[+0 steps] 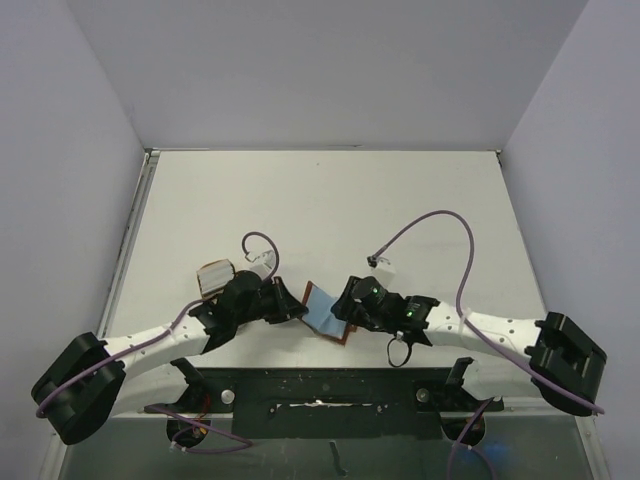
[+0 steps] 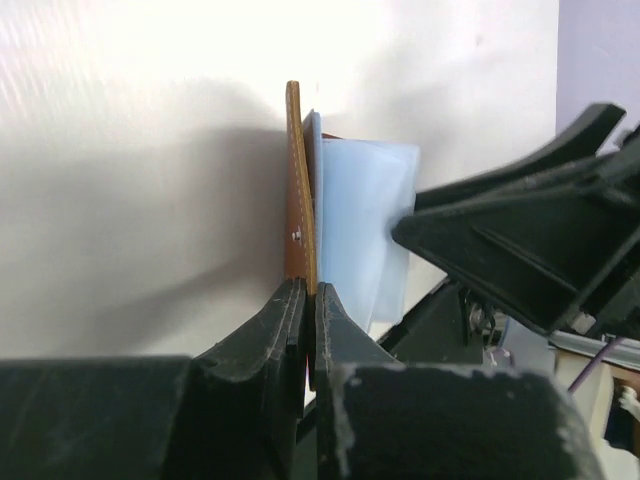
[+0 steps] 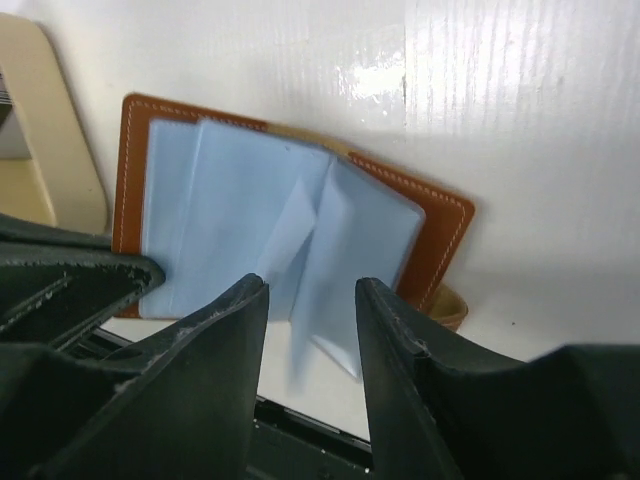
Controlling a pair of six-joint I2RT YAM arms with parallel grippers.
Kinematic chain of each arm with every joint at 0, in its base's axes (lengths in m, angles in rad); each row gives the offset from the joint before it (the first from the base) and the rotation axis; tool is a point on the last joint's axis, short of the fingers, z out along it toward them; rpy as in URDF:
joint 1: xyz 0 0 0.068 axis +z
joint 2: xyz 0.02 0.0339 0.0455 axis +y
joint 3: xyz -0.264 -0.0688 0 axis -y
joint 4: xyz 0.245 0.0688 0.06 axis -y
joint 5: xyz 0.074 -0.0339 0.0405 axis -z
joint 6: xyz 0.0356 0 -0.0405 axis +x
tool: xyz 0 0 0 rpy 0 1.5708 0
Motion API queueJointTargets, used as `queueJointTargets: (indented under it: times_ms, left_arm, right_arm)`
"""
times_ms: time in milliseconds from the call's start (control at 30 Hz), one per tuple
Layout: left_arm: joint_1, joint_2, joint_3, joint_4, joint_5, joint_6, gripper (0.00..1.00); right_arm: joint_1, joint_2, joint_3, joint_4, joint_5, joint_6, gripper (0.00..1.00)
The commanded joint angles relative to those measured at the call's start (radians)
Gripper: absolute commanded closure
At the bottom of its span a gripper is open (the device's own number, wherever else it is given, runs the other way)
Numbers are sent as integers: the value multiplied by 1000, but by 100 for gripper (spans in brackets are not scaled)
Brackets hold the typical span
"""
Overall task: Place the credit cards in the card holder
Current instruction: Turn over the card slot in the card holder.
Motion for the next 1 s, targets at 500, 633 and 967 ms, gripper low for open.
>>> queueJointTargets:
  times_ms: [500, 633, 967]
  left_arm:
    - [-19, 67, 233, -69, -69, 81, 100]
    - [-18, 80, 183, 18, -49, 14, 100]
    - [-23, 102, 44, 236, -108, -151, 100]
  right_arm:
    - [7, -153, 108, -25, 99, -54, 58]
    - [-5, -102, 111, -27, 92, -58, 58]
    - [-69, -53, 87, -68, 65, -30, 53]
